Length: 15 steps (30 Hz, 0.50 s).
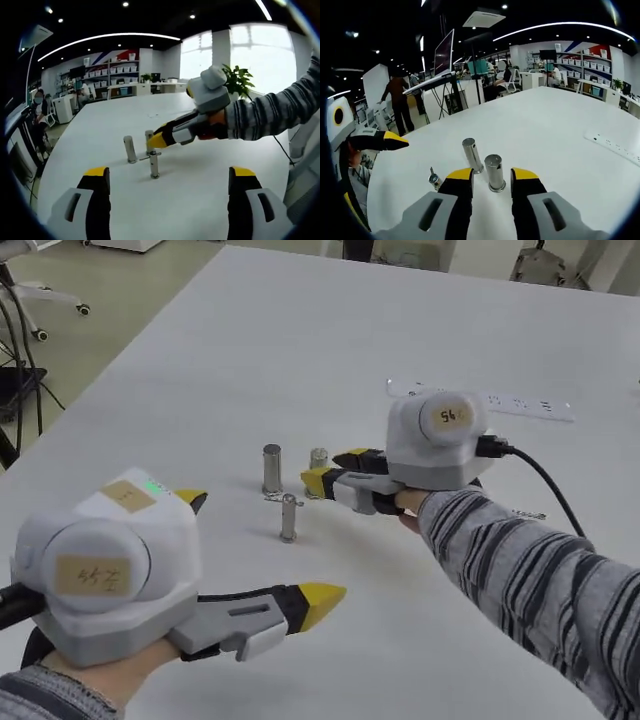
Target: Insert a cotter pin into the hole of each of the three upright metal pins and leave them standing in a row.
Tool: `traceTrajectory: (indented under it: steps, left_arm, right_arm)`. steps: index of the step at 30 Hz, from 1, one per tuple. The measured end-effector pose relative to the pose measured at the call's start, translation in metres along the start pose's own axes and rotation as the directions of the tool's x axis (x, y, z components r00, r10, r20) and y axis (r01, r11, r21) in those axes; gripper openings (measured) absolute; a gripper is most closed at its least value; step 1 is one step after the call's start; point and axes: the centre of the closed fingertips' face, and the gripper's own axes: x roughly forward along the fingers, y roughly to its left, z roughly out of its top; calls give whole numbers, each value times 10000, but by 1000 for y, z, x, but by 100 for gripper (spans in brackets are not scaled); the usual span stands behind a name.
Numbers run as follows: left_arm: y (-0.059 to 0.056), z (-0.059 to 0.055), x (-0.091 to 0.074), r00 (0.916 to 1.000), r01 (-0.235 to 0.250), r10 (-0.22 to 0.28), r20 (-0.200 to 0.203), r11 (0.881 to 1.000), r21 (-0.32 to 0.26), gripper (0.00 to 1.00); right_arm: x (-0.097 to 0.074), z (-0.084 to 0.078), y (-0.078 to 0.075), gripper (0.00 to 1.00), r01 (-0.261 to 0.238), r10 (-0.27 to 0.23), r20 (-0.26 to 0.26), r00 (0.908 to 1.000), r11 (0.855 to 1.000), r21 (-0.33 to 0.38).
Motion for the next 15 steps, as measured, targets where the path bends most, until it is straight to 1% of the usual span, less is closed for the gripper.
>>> traceTrajectory:
  steps: [1,3,6,10,15]
  left_arm:
    - [0,1,0,10000,-19,19,35,10000,38,99]
    - [0,2,1,10000,4,-5,84,10000,99,99]
    - [0,4,2,9998,3,-3,185,10000,-4,99]
    - [3,0,3,10000,-62,62,-54,10000,47,99]
    - [6,0,5,9999,-91,91,-62,9999,67,99]
  right_arm:
    - [5,-3,-3,24,6,-6,-14,10000,10000,-7]
    - [10,-5,-5,23,-27,28,-42,10000,10000,25]
    - [15,-8,-6,20,-46,47,-94,9999,9999,106]
    - [18,-10,-4,17,-104,107,-110,9999,9998,190]
    - [19,-11,-6,13,-66,68,-62,10000,9997,245]
